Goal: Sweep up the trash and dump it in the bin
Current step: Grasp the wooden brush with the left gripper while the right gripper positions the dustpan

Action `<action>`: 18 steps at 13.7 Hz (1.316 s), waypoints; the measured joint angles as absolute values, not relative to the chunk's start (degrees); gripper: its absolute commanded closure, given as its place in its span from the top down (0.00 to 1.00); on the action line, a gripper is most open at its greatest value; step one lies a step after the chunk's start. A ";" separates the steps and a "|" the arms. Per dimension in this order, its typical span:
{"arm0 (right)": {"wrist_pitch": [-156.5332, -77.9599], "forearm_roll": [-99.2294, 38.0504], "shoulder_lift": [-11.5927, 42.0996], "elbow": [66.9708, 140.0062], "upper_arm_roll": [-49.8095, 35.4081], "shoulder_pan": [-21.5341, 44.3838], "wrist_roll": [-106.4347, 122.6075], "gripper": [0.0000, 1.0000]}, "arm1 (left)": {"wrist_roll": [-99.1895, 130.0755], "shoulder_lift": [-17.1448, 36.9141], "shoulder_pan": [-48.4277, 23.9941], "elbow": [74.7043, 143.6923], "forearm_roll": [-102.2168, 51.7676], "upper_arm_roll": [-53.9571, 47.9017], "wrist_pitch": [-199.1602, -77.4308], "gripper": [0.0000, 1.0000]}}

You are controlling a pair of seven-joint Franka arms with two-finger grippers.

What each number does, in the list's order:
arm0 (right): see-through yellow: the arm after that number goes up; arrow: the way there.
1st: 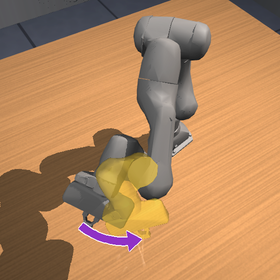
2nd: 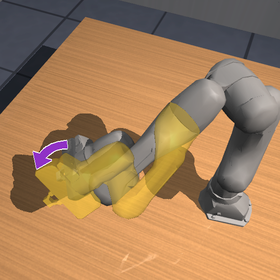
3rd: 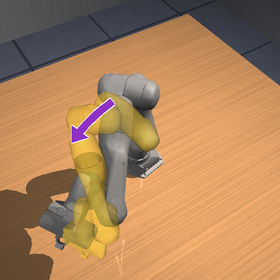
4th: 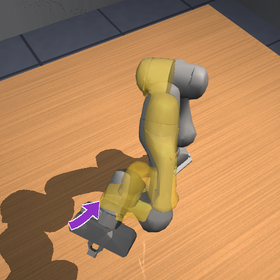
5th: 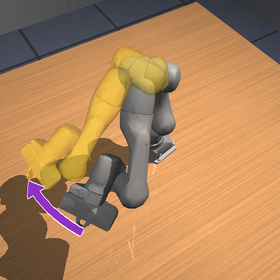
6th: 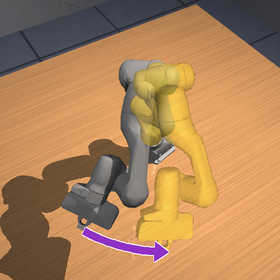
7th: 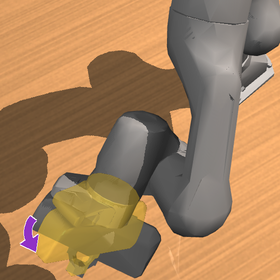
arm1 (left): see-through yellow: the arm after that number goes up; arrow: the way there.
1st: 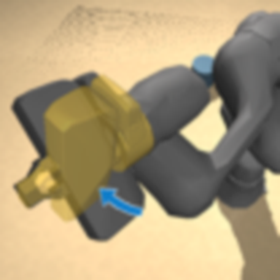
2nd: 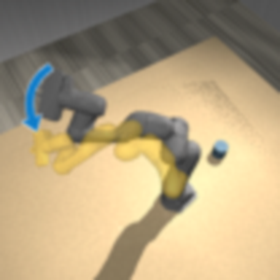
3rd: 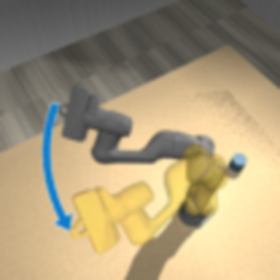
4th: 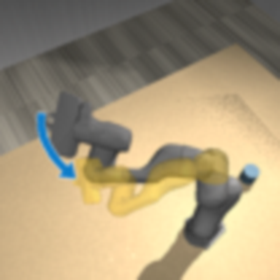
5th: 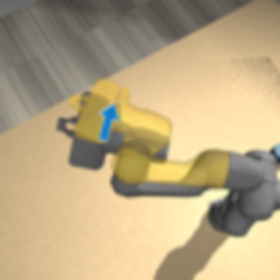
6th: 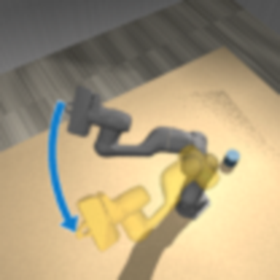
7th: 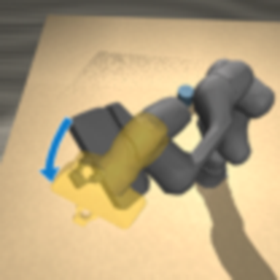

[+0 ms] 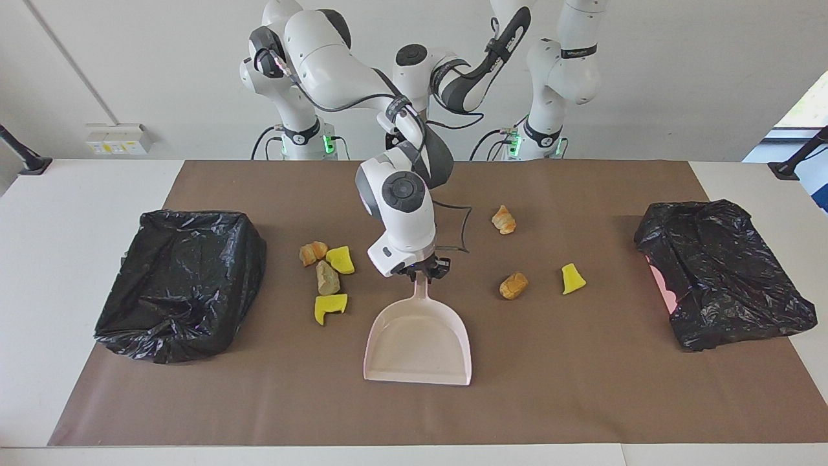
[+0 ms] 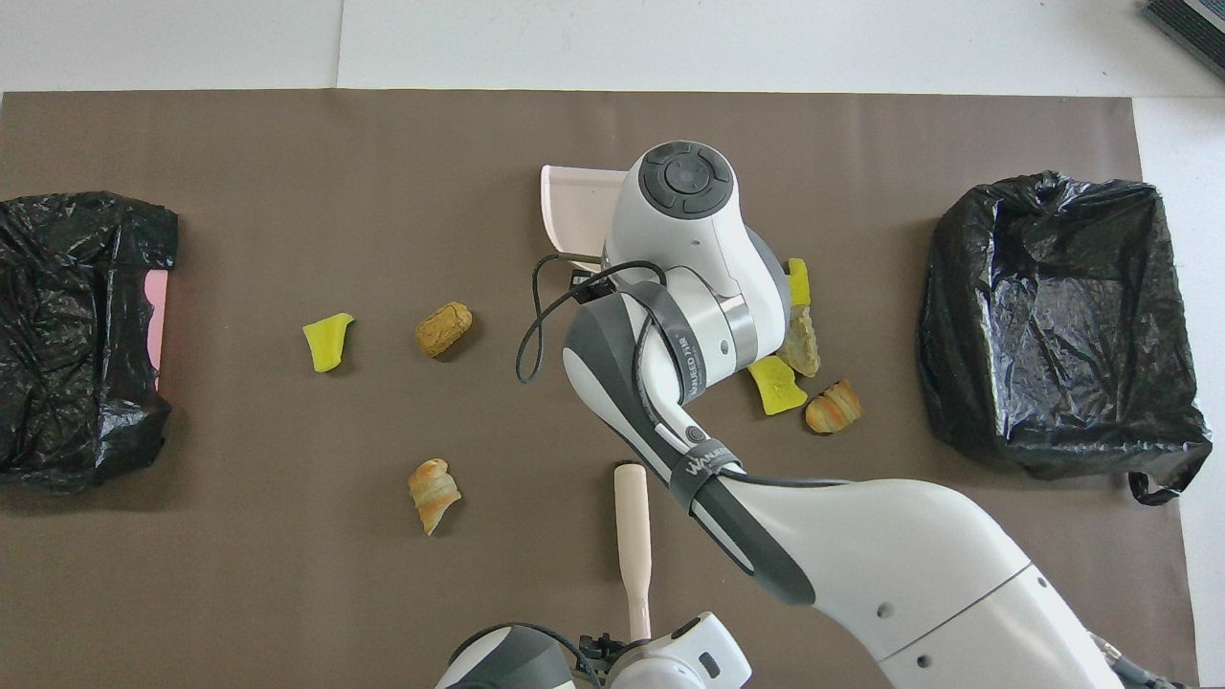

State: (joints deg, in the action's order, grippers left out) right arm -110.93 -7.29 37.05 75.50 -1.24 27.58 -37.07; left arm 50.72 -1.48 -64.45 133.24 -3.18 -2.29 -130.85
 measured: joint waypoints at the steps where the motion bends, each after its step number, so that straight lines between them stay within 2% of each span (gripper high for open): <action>1: -110.58 -7.28 37.02 75.49 -1.22 27.41 -36.10 0.00 | 51.08 -1.46 -64.45 133.24 -3.18 -2.29 -130.83 0.55; 4: -109.87 -7.16 36.28 75.45 -1.02 26.78 -26.01 0.00 | 51.76 -1.41 -64.45 133.24 -3.18 -2.27 -130.66 0.09; 5: -108.49 -7.13 35.39 75.38 -0.95 25.93 -20.88 0.00 | 51.84 -1.38 -64.45 133.25 -3.18 -2.23 -130.38 0.00; 10: -96.12 -6.94 26.03 76.39 -0.73 16.08 9.86 0.00 | 52.00 -1.65 -62.91 131.01 -3.10 -0.94 -125.89 0.00; 14: -93.35 -3.68 22.07 79.98 -0.67 10.22 32.89 0.00 | 51.81 -3.17 -56.78 124.04 0.90 -0.31 -115.52 0.00; 18: -93.17 6.99 20.13 85.66 -1.12 10.47 42.40 0.00 | 42.62 -7.71 -46.00 121.19 1.55 -0.02 -110.37 0.00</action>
State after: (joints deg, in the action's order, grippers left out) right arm -93.17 6.99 20.13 85.66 -1.12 10.47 42.40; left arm 42.62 -7.71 -46.00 121.19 1.55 -0.02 -110.37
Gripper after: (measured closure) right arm 0.678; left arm 0.727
